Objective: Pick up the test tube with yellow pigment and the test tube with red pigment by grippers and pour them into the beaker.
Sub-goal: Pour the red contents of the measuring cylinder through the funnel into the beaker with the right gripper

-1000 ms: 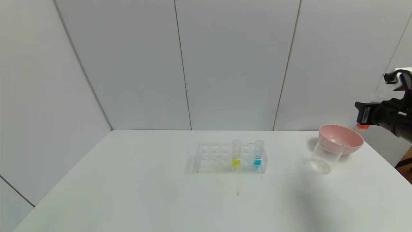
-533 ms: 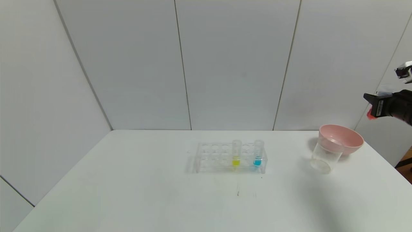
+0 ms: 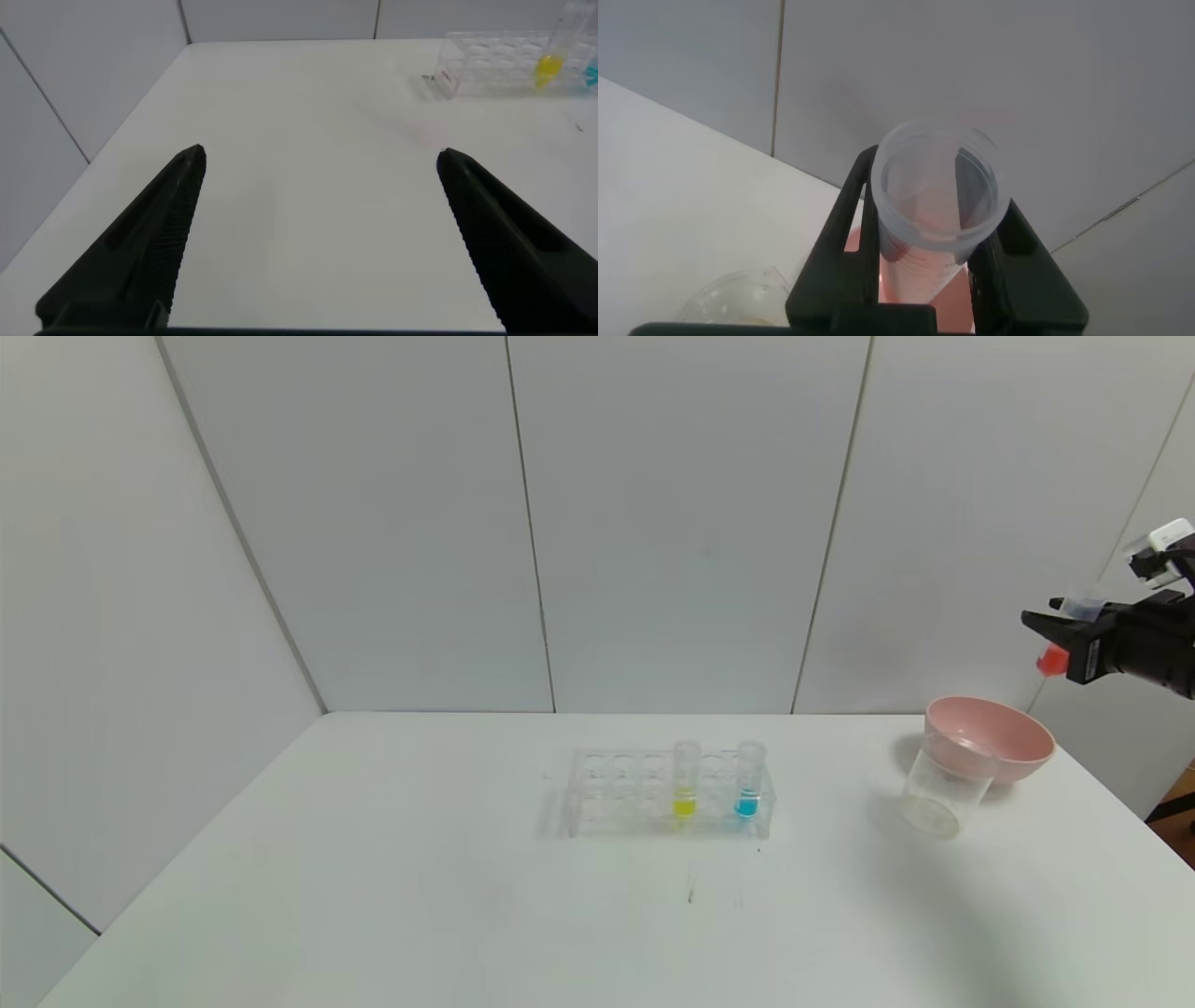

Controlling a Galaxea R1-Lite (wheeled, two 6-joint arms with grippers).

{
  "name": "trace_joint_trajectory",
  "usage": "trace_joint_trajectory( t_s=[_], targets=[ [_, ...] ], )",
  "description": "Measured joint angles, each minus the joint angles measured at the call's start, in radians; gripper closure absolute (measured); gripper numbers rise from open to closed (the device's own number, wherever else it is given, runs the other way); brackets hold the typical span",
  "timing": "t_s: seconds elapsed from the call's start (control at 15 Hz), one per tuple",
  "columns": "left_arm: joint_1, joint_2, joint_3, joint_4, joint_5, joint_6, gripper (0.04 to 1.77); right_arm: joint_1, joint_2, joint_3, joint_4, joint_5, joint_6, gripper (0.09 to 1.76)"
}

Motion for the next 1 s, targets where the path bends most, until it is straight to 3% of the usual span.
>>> trace_joint_trajectory(
  t_s=[0.4, 1.0],
  targets=[
    [0.0, 0.0, 0.0, 0.0, 0.0, 0.0, 0.05, -0.024, 0.024, 0.01, -0.012, 0.153, -0.301, 1.26],
    [0.0, 0.0, 0.0, 0.0, 0.0, 0.0, 0.05, -0.054, 0.077, 0.029, -0.014, 0.164, -0.45, 1.26]
  ],
)
